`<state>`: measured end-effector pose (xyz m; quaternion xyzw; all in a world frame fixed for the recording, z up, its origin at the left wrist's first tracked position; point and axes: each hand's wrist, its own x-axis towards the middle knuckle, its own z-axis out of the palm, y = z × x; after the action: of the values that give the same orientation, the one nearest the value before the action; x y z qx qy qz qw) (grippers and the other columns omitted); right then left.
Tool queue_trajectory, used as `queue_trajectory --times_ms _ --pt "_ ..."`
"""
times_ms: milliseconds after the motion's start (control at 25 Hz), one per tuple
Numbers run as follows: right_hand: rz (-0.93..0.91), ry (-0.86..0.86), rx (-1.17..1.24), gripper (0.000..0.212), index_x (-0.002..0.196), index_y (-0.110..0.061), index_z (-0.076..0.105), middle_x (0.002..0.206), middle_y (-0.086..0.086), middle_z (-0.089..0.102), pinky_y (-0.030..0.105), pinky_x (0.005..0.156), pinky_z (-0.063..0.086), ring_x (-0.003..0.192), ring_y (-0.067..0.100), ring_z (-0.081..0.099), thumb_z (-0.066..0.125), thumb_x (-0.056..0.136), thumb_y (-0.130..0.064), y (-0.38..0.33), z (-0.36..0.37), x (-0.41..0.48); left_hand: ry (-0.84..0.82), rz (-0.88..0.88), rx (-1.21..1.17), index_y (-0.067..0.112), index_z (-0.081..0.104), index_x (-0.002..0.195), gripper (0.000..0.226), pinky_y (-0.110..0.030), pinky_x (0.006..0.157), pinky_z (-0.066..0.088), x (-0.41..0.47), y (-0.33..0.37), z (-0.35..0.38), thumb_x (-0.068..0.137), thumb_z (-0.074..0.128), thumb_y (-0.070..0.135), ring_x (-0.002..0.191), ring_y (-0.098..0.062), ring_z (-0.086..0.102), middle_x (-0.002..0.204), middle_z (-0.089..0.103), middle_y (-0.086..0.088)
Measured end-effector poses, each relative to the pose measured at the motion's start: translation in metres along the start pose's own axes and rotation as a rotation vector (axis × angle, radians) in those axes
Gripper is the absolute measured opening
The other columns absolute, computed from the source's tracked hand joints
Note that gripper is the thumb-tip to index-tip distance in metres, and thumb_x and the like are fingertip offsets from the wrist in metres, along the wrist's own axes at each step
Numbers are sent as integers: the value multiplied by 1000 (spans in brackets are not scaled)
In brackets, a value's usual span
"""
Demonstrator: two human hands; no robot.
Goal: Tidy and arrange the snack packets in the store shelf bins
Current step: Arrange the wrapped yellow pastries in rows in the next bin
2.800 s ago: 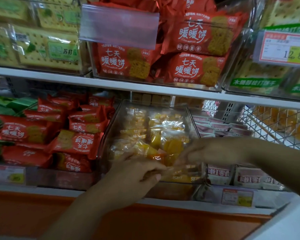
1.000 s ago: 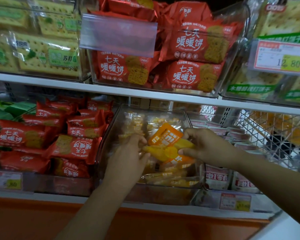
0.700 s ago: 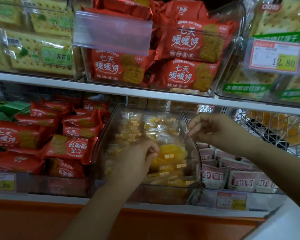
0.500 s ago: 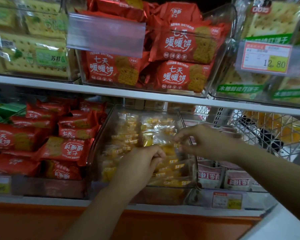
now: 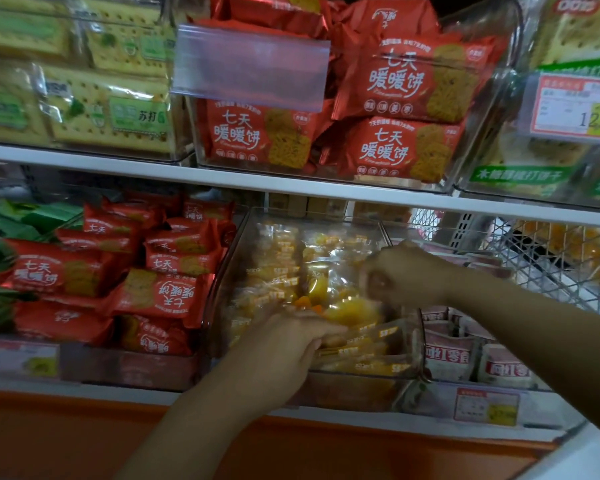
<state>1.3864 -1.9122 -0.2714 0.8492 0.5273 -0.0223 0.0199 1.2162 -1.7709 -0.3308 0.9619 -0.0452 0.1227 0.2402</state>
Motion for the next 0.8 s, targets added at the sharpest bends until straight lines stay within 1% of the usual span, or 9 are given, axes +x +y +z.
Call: queue_trajectory --times_ms 120,200,280,400,480,560,600,680,800 --pt "34 290 653 17 79 -25 54 72 -10 61 19 64 44 64 0 54 55 91 -13 -5 -1 -15 -51 -26 18 46 41 135 44 -30 116 4 -5 5 0 100 39 20 122 13 26 138 41 25" --pt "21 521 628 11 83 -19 54 66 -9 60 19 60 41 61 1 53 54 93 -15 -10 3 -25 -90 -9 68 47 35 137 46 -34 117 -5 -6 9 2 100 37 20 133 3 27 144 38 22" --pt "-92 655 310 9 86 -21 55 66 -12 58 21 59 42 60 2 54 50 93 -25 -9 0 -33 -103 -7 66 47 34 138 47 -32 114 -10 -7 8 3 100 37 19 134 1 29 143 41 22" --pt "-231 401 -74 18 91 -26 57 63 -12 51 24 53 40 52 3 46 42 93 -35 -10 -12 -28 -87 -2 33 48 35 137 46 -28 114 -10 -9 7 2 100 37 20 132 5 29 140 44 22" --pt "-262 129 -44 15 92 -23 63 67 -17 49 15 58 34 54 -9 43 49 94 -27 -22 -4 -19 -74 -19 -14 48 38 136 45 -22 111 4 -11 8 -2 100 39 22 126 4 31 132 48 24" --pt "-190 -133 64 23 95 -16 65 71 -18 50 17 62 34 61 -10 43 46 97 -28 -35 7 -12 -24 -55 -10 48 41 133 40 -21 103 20 -11 5 -5 98 40 28 120 1 33 119 46 28" --pt "-103 -221 148 31 97 -15 65 76 -15 53 19 68 39 68 -7 47 40 98 -33 -39 8 -10 37 -55 46 47 43 132 38 -24 105 22 -11 0 -4 97 37 35 121 0 35 119 46 28" --pt "34 -315 280 37 108 -15 62 94 -5 61 24 82 45 87 8 58 33 100 -37 -39 4 -6 120 -94 187 41 46 133 51 -35 112 16 -10 -13 -2 89 23 52 130 -6 38 135 47 21" --pt "44 -327 144 30 122 -13 54 114 5 62 35 90 48 101 21 60 41 98 -25 -38 2 6 98 -143 319 32 48 134 62 -41 107 23 -8 -24 2 86 19 58 126 -16 48 134 53 9"
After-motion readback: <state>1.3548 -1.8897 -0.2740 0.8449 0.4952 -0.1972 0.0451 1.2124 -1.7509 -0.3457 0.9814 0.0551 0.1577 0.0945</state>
